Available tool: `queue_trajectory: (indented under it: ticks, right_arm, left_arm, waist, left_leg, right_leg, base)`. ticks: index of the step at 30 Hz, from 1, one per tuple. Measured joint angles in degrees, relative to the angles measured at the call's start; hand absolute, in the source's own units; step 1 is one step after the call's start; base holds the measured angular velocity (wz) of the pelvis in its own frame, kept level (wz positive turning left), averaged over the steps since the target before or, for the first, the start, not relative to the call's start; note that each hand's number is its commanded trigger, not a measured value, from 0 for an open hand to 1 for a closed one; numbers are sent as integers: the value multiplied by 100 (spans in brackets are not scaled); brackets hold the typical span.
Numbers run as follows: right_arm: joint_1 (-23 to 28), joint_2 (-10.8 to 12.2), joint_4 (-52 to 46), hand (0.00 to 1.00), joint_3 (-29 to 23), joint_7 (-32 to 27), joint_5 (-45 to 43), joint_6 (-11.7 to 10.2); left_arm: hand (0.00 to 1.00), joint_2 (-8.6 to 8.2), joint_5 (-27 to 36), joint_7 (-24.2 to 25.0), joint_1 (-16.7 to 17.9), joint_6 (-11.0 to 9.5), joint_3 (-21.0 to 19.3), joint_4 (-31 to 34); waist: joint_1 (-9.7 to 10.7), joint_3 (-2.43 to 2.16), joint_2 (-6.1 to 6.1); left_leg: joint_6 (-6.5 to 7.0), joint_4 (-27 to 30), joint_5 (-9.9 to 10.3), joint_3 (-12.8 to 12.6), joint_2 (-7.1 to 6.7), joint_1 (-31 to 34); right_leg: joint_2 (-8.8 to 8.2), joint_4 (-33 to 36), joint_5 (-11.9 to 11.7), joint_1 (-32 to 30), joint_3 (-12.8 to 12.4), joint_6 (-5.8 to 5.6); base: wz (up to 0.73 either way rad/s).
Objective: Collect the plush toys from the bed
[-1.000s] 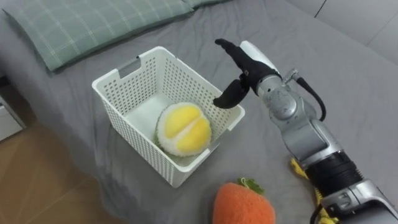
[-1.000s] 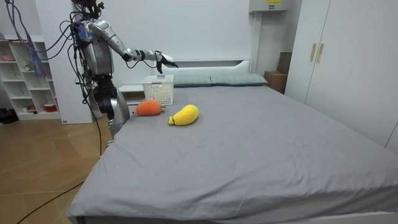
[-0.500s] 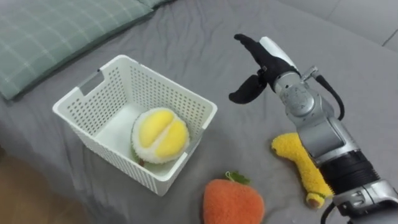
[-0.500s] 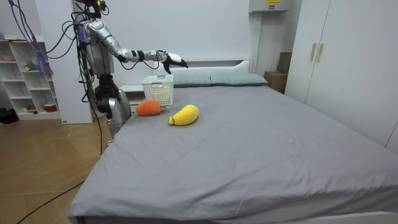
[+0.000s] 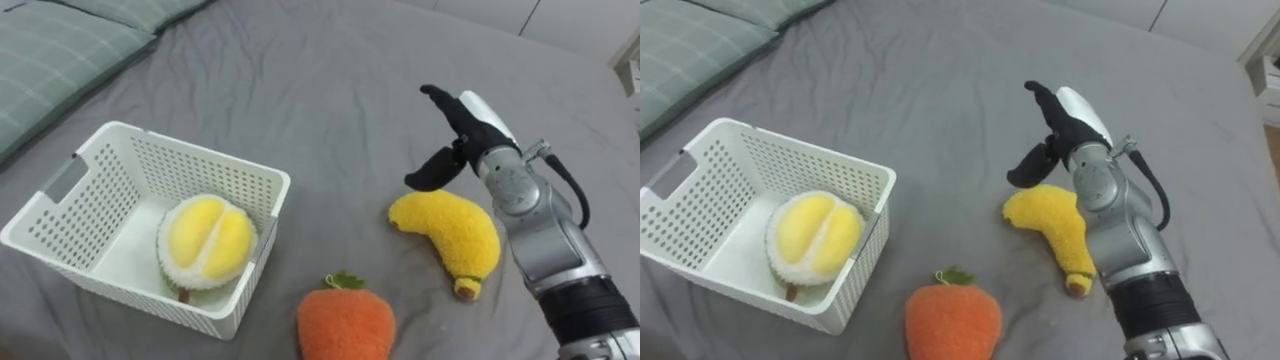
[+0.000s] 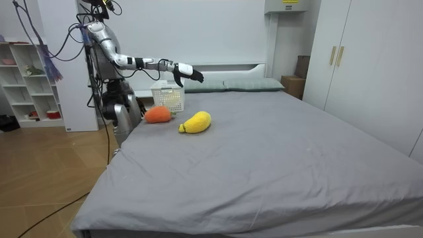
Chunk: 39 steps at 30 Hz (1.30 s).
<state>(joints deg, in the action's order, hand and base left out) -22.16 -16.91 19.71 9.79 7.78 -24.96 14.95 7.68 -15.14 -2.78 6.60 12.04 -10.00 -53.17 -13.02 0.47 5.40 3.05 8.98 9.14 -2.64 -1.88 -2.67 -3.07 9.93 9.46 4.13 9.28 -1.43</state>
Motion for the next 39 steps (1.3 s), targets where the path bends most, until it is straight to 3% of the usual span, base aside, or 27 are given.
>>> queue_trajectory:
  ticks: [12, 17, 21, 25, 29, 33, 35, 38, 39]
  right_arm:
    - [229, -134, 513, 0, -272, 117, 44, -37]
    - [437, -144, 1065, 0, -403, -1, 347, -180]
    - [486, -142, 1733, 0, -433, -458, 507, -391]
    - [401, -142, 2605, 0, -431, -923, 787, -636]
    - [-377, -148, 3844, 0, -423, -1321, 1176, -921]
    - [-723, -188, 4250, 0, -425, -1562, 1229, -1172]
    - [-922, -208, 4524, 0, -426, -1655, 1226, -1330]
    - [-1145, -359, 4710, 0, -425, -1740, 1227, -1436]
    - [-1166, -385, 4720, 0, -424, -1761, 1236, -1442]
  left_arm:
    - [0, 101, -5, 110, 498, -73, -43, -45]
    - [0, 122, -5, 101, 605, -94, -31, -251]
    - [0, 149, 3, 88, 676, -115, 56, -221]
    - [0, 226, 478, 77, 253, -247, 356, -456]
    - [0, 306, 1161, 81, -144, -463, 752, -635]
    - [0, 320, 1746, 170, -364, -709, 1136, -698]
    - [0, 321, 2088, 249, -477, -880, 1262, -888]
    - [0, 331, 2359, 350, -502, -1017, 1348, -914]
    - [0, 338, 2373, 361, -509, -1018, 1348, -920]
  waist:
    - [174, -3, 20]
    - [182, -8, 30]
    - [207, 1, 14]
    - [141, 27, -76]
    - [148, 56, -133]
    - [168, 72, -136]
    - [156, 105, -142]
    - [125, 183, -173]
    - [115, 188, -170]
  left_leg:
    - [-28, -16, 65, -34, 43, -131]
    - [-28, -20, 65, -47, 45, -147]
    - [-27, 61, 69, 2, 44, 21]
    - [-32, 269, 64, 35, 69, 518]
    - [-60, 442, -9, -7, 111, 1168]
    - [-89, 452, -82, 37, 125, 1559]
    - [-98, 452, -92, 18, 128, 1673]
    - [-100, 454, -93, -14, 147, 1838]
    - [-101, 454, -94, -19, 148, 1879]
  right_leg:
    - [54, -11, -3, 79, -112, 4]
    - [54, -16, -3, 95, -114, 4]
    - [49, -14, -3, 18, -50, 4]
    - [51, 91, -45, -426, 24, 55]
    - [65, 287, -88, -1121, 32, 113]
    - [75, 302, -132, -1500, 75, 170]
    - [66, 317, -136, -1626, 68, 174]
    - [64, 332, -139, -1807, 62, 178]
    - [64, 344, -138, -1857, 54, 178]
  base:
    - [-4]
    - [0]
    - [9]
    - [6]
    - [-2]
    - [2]
    - [0]
    - [-4]
    - [-6]
